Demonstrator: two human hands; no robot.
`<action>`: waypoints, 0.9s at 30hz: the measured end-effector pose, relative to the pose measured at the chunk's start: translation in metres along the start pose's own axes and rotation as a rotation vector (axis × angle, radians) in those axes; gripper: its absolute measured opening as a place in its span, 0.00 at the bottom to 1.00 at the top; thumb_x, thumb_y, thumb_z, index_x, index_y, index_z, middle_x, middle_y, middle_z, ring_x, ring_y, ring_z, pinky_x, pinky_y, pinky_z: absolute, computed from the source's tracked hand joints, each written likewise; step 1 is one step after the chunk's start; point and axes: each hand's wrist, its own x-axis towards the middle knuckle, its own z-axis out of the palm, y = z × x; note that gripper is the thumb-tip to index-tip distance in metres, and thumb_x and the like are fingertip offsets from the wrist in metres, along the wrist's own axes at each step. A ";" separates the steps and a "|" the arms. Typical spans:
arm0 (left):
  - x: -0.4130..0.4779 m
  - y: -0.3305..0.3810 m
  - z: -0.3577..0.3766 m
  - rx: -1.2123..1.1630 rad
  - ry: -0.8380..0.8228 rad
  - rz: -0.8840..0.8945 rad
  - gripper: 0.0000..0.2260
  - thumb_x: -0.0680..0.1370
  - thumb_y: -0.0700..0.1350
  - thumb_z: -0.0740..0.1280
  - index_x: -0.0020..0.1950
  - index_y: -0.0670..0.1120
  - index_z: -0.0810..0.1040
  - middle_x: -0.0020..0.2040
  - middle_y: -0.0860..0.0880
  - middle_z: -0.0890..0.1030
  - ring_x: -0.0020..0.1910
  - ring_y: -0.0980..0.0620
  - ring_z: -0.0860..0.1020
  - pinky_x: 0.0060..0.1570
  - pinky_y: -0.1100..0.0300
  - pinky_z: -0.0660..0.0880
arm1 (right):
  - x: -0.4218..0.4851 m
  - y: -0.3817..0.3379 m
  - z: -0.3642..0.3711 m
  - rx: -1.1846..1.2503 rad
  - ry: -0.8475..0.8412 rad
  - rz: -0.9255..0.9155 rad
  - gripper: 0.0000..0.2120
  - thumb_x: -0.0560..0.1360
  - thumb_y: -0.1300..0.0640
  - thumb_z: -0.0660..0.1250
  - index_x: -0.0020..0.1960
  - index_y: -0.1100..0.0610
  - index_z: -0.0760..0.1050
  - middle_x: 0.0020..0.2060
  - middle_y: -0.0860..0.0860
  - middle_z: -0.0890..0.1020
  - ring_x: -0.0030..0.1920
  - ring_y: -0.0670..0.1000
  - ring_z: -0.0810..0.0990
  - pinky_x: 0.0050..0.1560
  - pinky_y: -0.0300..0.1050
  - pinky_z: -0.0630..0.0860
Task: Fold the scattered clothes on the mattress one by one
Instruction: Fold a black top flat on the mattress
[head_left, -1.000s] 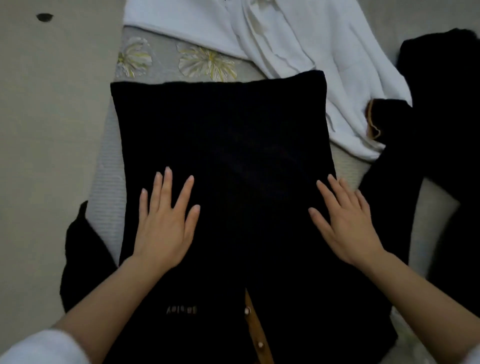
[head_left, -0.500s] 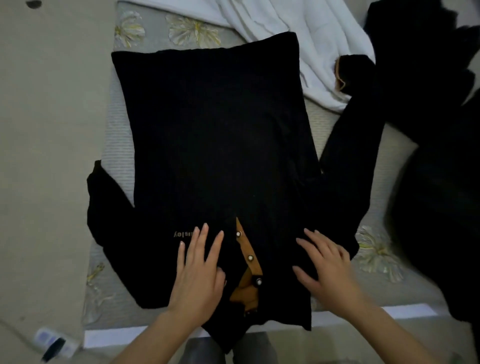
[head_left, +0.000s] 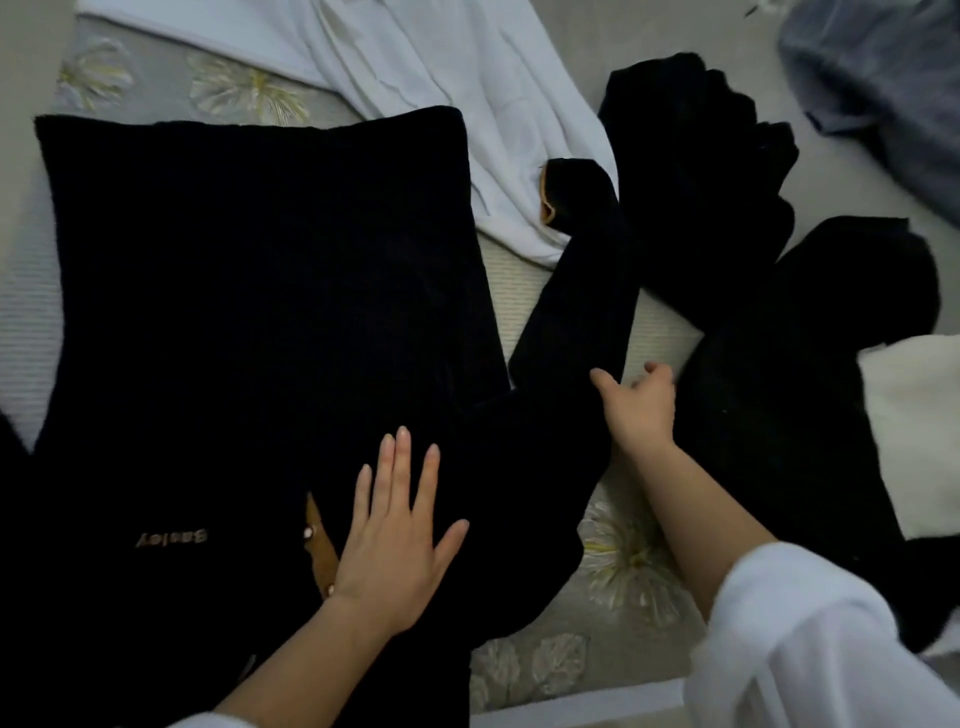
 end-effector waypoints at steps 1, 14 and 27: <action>0.000 0.000 0.002 0.002 0.000 -0.014 0.34 0.79 0.64 0.45 0.78 0.43 0.53 0.77 0.37 0.51 0.77 0.42 0.47 0.72 0.49 0.44 | 0.007 -0.005 0.004 0.058 -0.034 0.029 0.36 0.73 0.52 0.72 0.73 0.61 0.58 0.65 0.57 0.71 0.64 0.58 0.73 0.61 0.47 0.70; -0.002 0.062 -0.006 -0.037 -0.139 0.032 0.40 0.67 0.59 0.60 0.78 0.56 0.52 0.79 0.43 0.49 0.77 0.40 0.47 0.69 0.38 0.48 | 0.018 0.003 -0.092 0.357 0.137 0.138 0.09 0.75 0.63 0.62 0.39 0.56 0.77 0.37 0.53 0.77 0.40 0.51 0.76 0.45 0.45 0.73; 0.059 0.109 -0.052 -0.839 0.155 -0.213 0.09 0.76 0.46 0.65 0.54 0.51 0.81 0.49 0.56 0.79 0.49 0.59 0.76 0.52 0.64 0.71 | 0.003 0.003 -0.096 0.410 -0.068 -0.049 0.06 0.76 0.55 0.68 0.46 0.46 0.82 0.43 0.46 0.85 0.46 0.44 0.83 0.50 0.38 0.77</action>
